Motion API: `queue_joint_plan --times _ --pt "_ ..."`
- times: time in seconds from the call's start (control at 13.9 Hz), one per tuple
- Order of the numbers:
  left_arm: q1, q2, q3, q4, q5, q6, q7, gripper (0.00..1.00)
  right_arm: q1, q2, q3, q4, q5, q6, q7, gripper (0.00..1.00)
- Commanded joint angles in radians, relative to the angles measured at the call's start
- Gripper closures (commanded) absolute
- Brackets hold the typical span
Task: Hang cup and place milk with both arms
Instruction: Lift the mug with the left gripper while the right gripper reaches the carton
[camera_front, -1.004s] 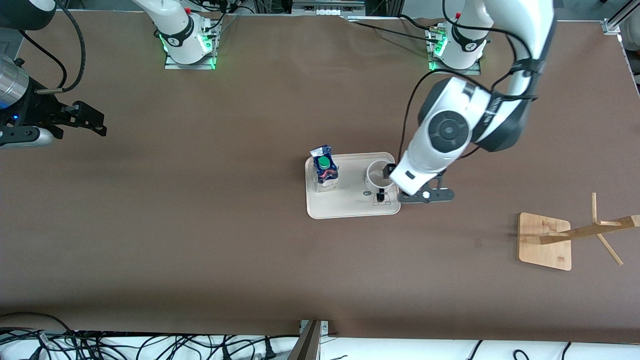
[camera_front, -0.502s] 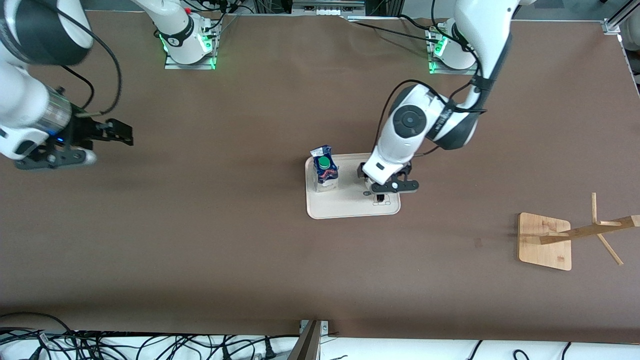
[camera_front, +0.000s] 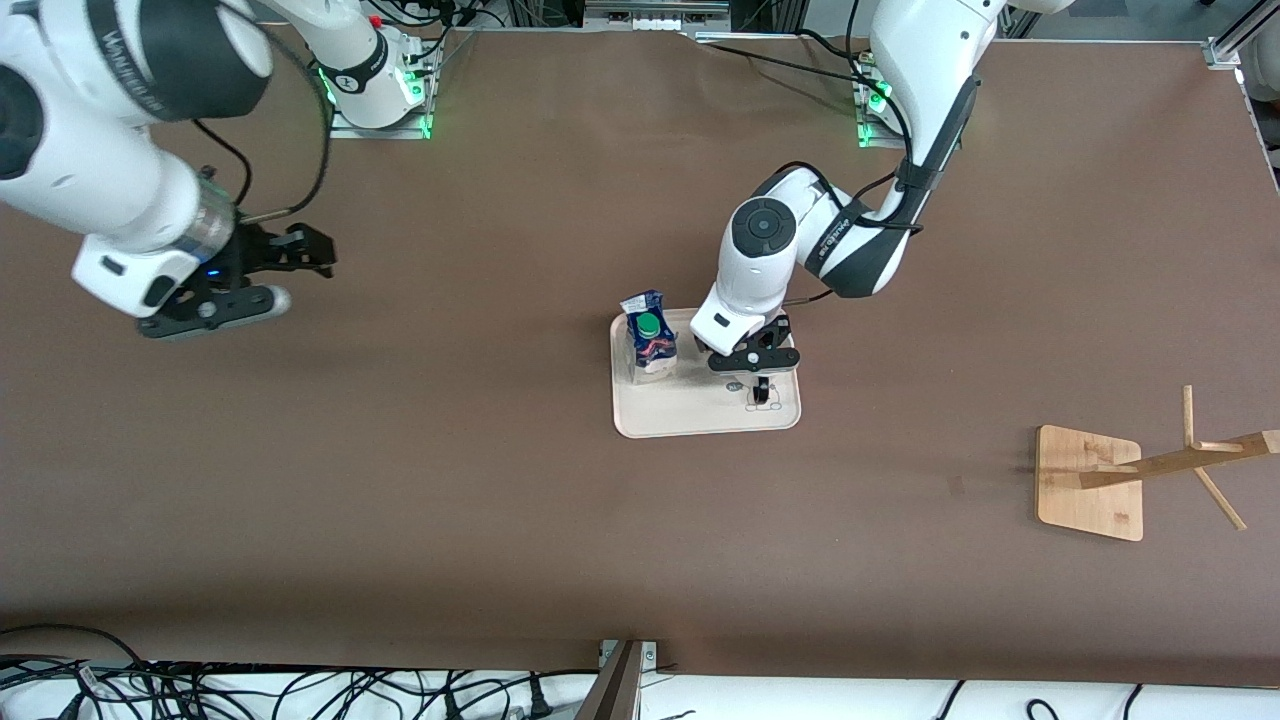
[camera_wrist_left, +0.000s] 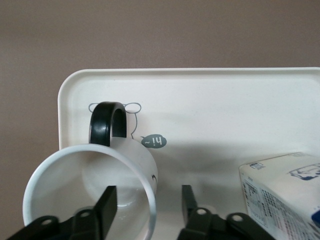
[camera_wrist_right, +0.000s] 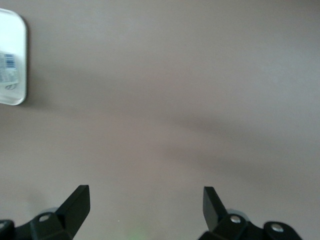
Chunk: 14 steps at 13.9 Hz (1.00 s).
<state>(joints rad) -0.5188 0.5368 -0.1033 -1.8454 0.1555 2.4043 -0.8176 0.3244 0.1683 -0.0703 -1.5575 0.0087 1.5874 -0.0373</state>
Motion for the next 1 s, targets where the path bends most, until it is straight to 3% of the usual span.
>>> queue_joint_plan --times 0.0,0.36,0.65,0.93 --pt "0.0 0.0 0.001 0.002 0.026 0.012 -0.008 1.0 0.018 0.022 -0.006 0.04 0.014 -0.026 0.0 0.0" --pt "0.013 -0.082 0.016 0.009 0.027 -0.005 0.006 1.0 0.025 0.028 0.013 0.039 0.017 -0.012 -0.006 0.0" --pt "0.196 -0.237 0.013 0.087 0.021 -0.176 0.159 1.0 0.03 0.057 0.024 0.039 0.103 0.023 0.005 0.0" --pt "0.35 -0.268 0.02 0.228 0.022 -0.378 0.291 1.0 0.14 0.121 0.037 0.04 0.106 0.118 0.072 0.0"
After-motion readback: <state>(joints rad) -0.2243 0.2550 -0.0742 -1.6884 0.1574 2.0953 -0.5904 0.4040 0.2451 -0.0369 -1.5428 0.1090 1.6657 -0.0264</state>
